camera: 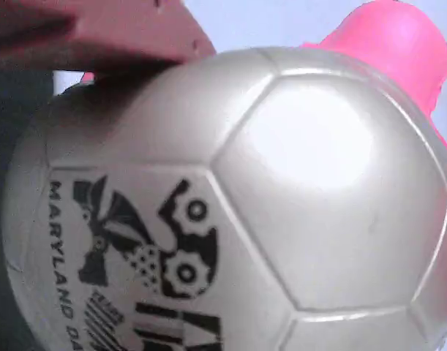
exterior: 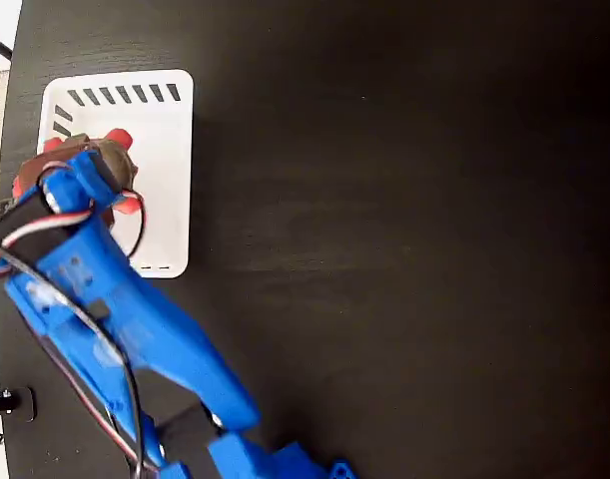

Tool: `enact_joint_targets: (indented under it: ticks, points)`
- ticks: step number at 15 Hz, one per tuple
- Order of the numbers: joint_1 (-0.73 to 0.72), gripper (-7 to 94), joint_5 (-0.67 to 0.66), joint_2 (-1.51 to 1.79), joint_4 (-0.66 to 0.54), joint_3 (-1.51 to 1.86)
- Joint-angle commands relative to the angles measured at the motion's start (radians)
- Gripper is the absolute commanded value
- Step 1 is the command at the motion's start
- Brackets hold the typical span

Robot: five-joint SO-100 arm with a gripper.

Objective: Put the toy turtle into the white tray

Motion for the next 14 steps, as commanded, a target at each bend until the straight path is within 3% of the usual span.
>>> enact_joint_targets:
  ticks: [1,6,8,9,11,14]
  points:
    - [0.006,0,0.015,-0.012,-0.003,-0.095]
    - [0.038,8,0.025,-0.094,-0.003,-0.106]
    - [0.038,20,0.021,-0.107,-0.003,-0.109]
    - [0.034,34,0.021,-0.112,-0.003,-0.104]
    - [0.026,49,0.021,-0.123,-0.003,-0.097]
    - [0.026,51,0.020,-0.143,-0.003,-0.094]
